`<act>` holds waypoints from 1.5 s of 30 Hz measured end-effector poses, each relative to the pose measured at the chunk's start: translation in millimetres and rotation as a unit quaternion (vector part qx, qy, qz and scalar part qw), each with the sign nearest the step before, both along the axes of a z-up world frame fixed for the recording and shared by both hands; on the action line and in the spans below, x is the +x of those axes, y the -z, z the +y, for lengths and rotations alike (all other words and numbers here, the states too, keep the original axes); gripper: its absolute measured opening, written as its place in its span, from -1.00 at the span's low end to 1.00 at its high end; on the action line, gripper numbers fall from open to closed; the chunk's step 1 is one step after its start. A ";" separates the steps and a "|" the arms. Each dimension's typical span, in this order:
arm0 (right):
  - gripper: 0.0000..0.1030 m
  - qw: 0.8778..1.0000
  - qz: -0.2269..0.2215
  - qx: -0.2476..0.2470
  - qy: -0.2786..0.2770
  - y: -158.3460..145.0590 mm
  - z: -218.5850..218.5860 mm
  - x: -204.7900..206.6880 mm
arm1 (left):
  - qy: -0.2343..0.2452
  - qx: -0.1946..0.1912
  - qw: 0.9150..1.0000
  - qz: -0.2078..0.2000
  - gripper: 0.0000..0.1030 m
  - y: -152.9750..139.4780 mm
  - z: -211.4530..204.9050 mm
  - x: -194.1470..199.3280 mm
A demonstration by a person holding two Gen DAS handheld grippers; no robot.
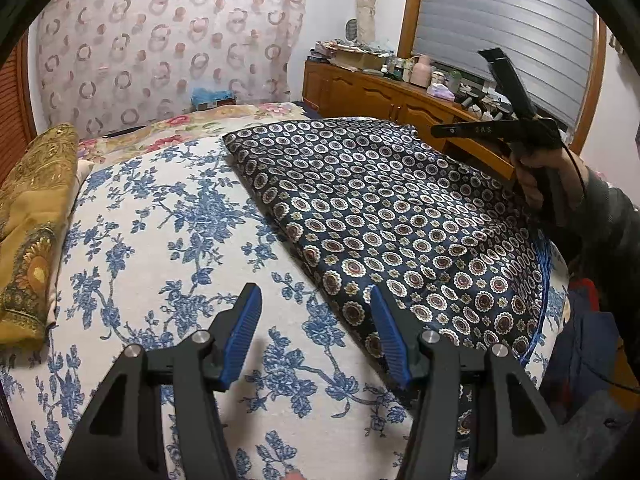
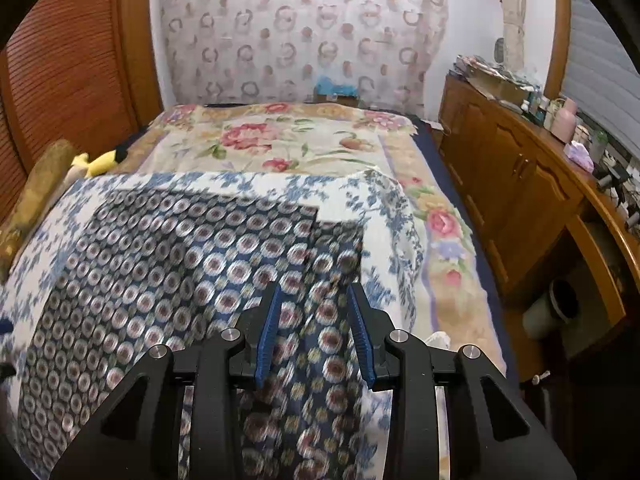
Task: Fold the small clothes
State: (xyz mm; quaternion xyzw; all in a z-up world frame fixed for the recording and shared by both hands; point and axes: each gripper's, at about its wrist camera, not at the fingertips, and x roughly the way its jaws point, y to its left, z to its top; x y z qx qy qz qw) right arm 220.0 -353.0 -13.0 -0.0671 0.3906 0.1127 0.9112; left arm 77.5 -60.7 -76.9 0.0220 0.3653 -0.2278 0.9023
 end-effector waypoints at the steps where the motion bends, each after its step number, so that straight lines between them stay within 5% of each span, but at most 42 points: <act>1: -0.32 1.000 -0.002 -0.002 -0.004 0.2 1.6 -6.7 | 0.002 0.001 1.000 0.000 0.08 0.5 -1.5 -0.1; 5: -0.04 1.000 -0.008 -0.011 -0.020 -0.3 3.7 -30.0 | 0.007 0.003 1.000 0.002 0.08 1.2 -7.1 -0.5; 13: -0.04 0.999 0.007 -0.019 -0.029 16.2 -2.8 -52.1 | 0.021 0.015 1.000 0.012 0.08 5.6 -17.8 -1.6; 21: -0.05 0.997 0.054 0.001 -0.057 29.6 6.1 -20.2 | 0.028 0.025 0.999 0.021 0.08 10.2 -25.0 -1.5; 25: -0.36 0.995 0.071 -0.003 -0.064 38.9 9.1 -12.0 | 0.028 0.025 0.999 0.023 0.08 10.8 -24.9 -2.2; 27: -0.76 0.995 0.063 0.005 -0.073 36.0 8.5 -14.4 | 0.028 0.023 0.999 0.023 0.08 10.5 -23.6 -2.5; 29: -0.86 0.996 0.049 0.014 -0.073 30.1 5.3 -18.7 | 0.027 0.021 0.999 0.024 0.08 11.0 -23.6 -1.7; 42: -0.97 1.000 0.019 -0.020 0.006 24.4 -17.4 -34.2 | 0.025 0.022 0.999 0.035 0.08 14.2 -20.7 -0.1; 45: -0.73 1.000 0.007 -0.008 0.004 17.2 -20.8 -47.8 | 0.023 0.022 0.999 0.039 0.08 15.8 -20.0 -0.2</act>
